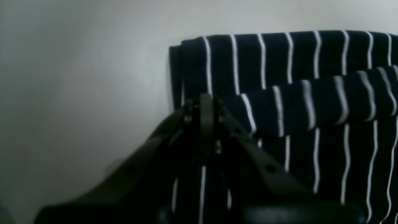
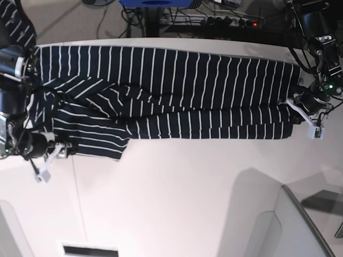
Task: Layout the t-shirt on the table in an organized manner, then fold the t-shirt properly
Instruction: 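Regrasp the shirt side near the collar with the right gripper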
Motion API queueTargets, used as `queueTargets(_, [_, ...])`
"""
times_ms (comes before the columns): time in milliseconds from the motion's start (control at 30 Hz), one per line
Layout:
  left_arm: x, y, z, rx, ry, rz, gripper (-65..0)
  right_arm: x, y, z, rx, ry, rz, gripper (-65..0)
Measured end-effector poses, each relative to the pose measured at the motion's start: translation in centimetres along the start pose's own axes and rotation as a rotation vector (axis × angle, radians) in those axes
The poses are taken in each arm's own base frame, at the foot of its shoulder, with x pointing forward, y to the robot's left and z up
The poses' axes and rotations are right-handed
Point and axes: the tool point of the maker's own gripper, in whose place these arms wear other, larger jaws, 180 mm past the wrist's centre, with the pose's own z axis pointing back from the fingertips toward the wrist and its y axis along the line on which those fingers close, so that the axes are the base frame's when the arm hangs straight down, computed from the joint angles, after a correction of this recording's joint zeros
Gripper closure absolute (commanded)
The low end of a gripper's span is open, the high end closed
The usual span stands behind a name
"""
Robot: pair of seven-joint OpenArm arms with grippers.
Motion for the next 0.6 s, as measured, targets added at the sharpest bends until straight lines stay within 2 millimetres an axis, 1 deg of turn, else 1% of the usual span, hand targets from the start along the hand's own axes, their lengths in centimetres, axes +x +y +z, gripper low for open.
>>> queueTargets(133, [0.0, 0.0, 0.0, 0.0, 0.0, 0.0, 0.0, -0.3, -1.1, 0.1, -0.016, -0.033, -0.017, -44.0])
queueTargets(300, [0.0, 0.0, 0.0, -0.001, 0.002, -0.004, 0.0, -1.2, -1.2, 0.0, -0.015, -0.021, -0.019, -44.0])
queueTargets(467, [0.0, -0.1, 0.0, -0.002, 0.002, -0.004, 0.0, -1.2, -1.7, 0.3, -0.026, -0.024, -0.021, -44.0])
queueTargets(600, [0.0, -0.1, 0.0, -0.002, 0.001, -0.004, 0.0, -1.6, -1.3, -0.3, -0.01, -0.058, -0.046, -44.0])
